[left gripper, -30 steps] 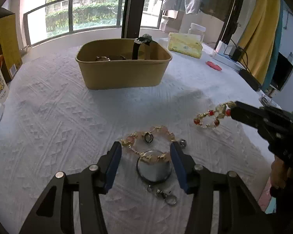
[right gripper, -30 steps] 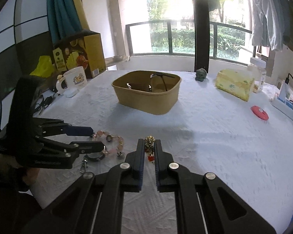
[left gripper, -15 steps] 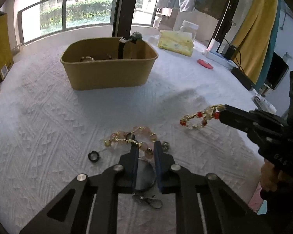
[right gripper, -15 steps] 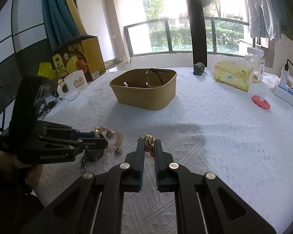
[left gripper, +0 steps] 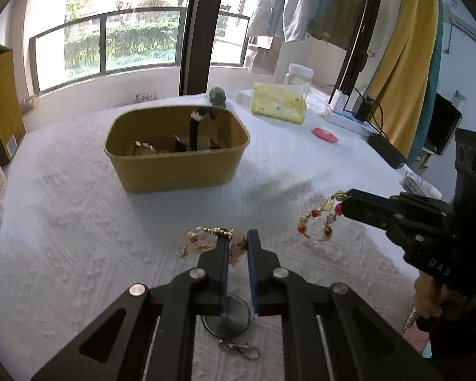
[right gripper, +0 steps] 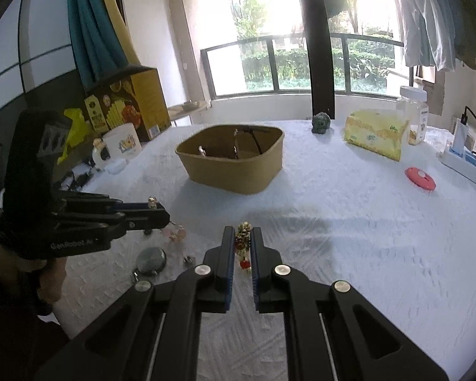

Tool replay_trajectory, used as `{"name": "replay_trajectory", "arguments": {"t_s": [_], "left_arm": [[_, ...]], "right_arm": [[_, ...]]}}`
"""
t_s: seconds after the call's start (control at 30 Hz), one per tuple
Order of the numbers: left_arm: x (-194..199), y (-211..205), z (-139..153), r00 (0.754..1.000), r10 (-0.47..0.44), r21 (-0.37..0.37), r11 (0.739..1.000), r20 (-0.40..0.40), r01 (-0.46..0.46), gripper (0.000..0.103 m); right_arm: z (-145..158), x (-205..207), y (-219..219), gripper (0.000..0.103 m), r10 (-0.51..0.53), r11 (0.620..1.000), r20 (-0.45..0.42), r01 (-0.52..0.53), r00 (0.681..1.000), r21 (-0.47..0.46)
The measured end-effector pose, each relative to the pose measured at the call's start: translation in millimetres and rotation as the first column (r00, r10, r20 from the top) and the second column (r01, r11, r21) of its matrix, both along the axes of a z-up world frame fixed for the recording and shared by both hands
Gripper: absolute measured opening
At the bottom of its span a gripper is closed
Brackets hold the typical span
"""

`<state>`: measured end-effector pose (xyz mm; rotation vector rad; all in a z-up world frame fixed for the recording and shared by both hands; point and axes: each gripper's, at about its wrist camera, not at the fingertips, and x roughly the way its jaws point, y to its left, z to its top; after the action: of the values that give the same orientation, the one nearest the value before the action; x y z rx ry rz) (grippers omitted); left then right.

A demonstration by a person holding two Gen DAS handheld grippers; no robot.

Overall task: Organize jewelry
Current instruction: 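Grasp the pink beaded bracelet with the left tool while the right tool holds the red bracelet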

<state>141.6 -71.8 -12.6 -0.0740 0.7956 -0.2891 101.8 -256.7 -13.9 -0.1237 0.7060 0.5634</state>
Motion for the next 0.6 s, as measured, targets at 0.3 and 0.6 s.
{"name": "replay_trajectory", "arguments": {"t_s": [0.3,0.6], "left_arm": [[6,8,28,0.998,-0.009,-0.008,1.000,0.062,0.010,0.010],[13,21,36,0.997,0.010,-0.026,1.000,0.078,-0.008,0.010]], "right_arm": [[22,8,9,0.008,0.021,1.000,0.060,-0.021,0.998,0.006],[10,22,20,0.009,0.042,0.998,0.006,-0.042,0.999,-0.049]]}}
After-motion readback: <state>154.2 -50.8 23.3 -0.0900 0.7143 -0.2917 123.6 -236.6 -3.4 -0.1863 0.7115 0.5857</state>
